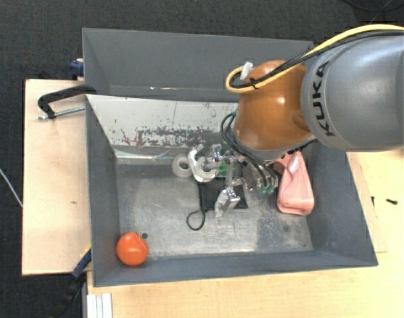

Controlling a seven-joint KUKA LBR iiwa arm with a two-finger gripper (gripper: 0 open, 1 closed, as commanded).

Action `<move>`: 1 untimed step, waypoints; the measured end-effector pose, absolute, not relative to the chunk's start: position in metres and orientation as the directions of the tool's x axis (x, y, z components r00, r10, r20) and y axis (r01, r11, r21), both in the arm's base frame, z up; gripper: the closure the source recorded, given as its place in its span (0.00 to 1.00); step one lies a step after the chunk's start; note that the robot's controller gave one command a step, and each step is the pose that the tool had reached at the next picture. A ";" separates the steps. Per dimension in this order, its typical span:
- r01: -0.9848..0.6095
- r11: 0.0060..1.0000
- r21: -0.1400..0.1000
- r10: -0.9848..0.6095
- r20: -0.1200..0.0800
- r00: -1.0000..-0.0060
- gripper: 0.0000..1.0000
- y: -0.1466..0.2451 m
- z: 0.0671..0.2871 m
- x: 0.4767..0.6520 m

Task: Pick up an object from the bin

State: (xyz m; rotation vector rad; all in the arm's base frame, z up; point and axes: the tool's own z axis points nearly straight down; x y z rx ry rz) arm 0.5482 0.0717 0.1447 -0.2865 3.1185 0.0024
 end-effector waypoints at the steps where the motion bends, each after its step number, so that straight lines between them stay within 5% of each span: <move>1: -0.272 0.962 -0.003 -0.272 -0.039 -0.961 1.00 0.037 0.080 0.539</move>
Offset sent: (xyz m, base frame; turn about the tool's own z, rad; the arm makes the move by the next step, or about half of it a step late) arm 0.0000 0.0000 0.0000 0.0000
